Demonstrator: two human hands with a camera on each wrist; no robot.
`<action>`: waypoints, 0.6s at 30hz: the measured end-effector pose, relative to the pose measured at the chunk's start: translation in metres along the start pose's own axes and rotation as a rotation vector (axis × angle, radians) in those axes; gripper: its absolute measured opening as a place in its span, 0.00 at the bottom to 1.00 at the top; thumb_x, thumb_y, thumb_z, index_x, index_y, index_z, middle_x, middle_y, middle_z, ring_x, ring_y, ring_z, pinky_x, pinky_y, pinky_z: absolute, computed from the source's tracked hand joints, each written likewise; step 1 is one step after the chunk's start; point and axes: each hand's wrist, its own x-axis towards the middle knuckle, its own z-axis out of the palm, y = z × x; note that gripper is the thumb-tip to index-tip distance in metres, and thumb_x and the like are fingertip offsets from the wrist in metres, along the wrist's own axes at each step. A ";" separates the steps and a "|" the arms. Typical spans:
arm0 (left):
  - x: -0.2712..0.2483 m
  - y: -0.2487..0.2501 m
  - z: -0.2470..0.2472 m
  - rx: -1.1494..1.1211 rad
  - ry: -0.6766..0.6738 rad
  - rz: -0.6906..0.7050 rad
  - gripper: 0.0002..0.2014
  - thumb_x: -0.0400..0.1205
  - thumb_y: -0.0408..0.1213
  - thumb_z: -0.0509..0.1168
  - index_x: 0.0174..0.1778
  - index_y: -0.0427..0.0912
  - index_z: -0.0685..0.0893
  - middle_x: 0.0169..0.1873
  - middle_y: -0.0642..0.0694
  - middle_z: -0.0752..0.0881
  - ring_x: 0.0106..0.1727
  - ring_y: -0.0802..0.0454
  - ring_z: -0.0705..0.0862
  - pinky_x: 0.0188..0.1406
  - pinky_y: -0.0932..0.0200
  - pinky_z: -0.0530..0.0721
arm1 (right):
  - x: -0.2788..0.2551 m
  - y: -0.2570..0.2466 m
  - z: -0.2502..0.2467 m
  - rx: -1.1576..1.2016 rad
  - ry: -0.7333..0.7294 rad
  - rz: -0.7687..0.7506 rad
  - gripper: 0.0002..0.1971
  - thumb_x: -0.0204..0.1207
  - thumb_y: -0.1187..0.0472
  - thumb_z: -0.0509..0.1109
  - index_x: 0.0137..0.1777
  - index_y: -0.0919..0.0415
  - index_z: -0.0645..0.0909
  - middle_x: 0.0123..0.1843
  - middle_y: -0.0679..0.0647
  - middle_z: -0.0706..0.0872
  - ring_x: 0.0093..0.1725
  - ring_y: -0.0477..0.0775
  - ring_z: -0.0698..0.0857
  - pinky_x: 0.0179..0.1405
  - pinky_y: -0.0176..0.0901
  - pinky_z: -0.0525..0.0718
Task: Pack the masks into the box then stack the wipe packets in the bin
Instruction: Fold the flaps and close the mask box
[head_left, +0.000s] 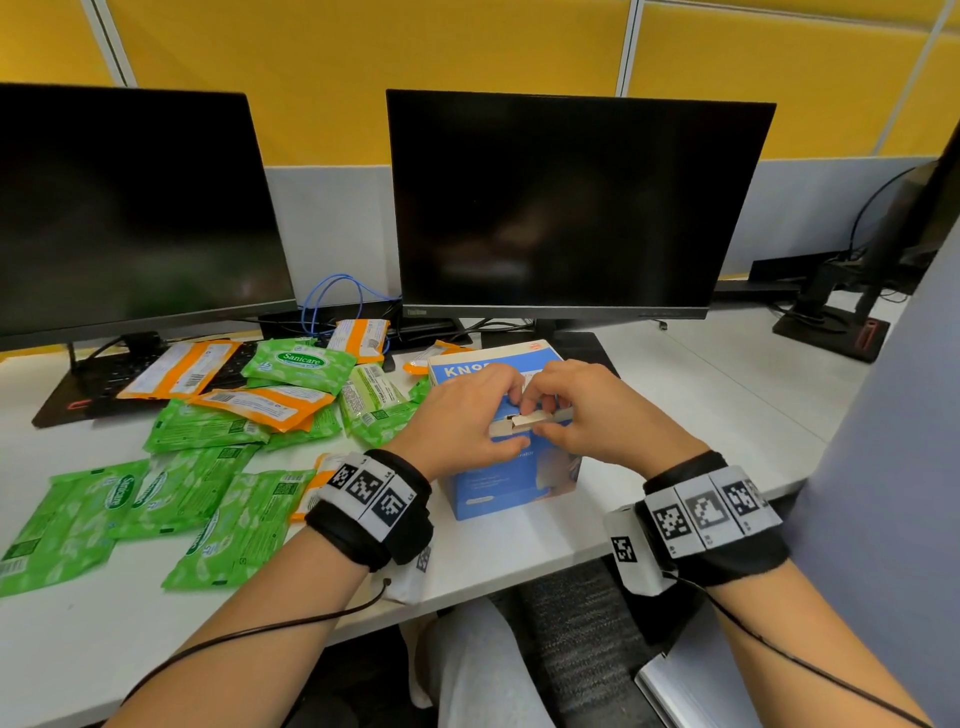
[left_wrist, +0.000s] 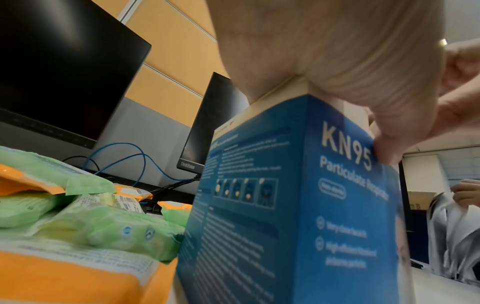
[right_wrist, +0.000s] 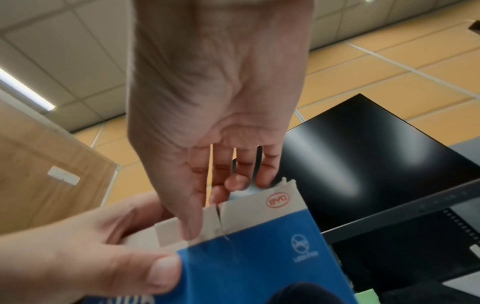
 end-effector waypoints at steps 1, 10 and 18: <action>0.000 0.000 0.000 0.004 -0.001 -0.002 0.20 0.74 0.54 0.70 0.56 0.52 0.73 0.55 0.57 0.78 0.52 0.57 0.79 0.45 0.63 0.72 | 0.000 -0.001 -0.001 0.008 -0.005 0.006 0.07 0.74 0.59 0.74 0.51 0.52 0.85 0.43 0.47 0.80 0.45 0.48 0.77 0.45 0.42 0.79; 0.001 -0.001 0.002 0.008 0.012 -0.020 0.23 0.73 0.58 0.70 0.58 0.52 0.73 0.58 0.57 0.78 0.56 0.56 0.80 0.49 0.59 0.76 | 0.000 -0.003 -0.001 0.035 -0.028 -0.004 0.05 0.71 0.61 0.74 0.46 0.53 0.84 0.39 0.50 0.83 0.41 0.52 0.80 0.44 0.51 0.84; 0.001 -0.001 0.001 0.023 0.002 -0.030 0.22 0.72 0.58 0.70 0.56 0.54 0.72 0.58 0.57 0.78 0.55 0.56 0.79 0.46 0.60 0.72 | 0.000 -0.005 -0.005 0.012 -0.062 0.048 0.08 0.74 0.60 0.73 0.51 0.50 0.86 0.43 0.46 0.79 0.44 0.49 0.79 0.44 0.43 0.82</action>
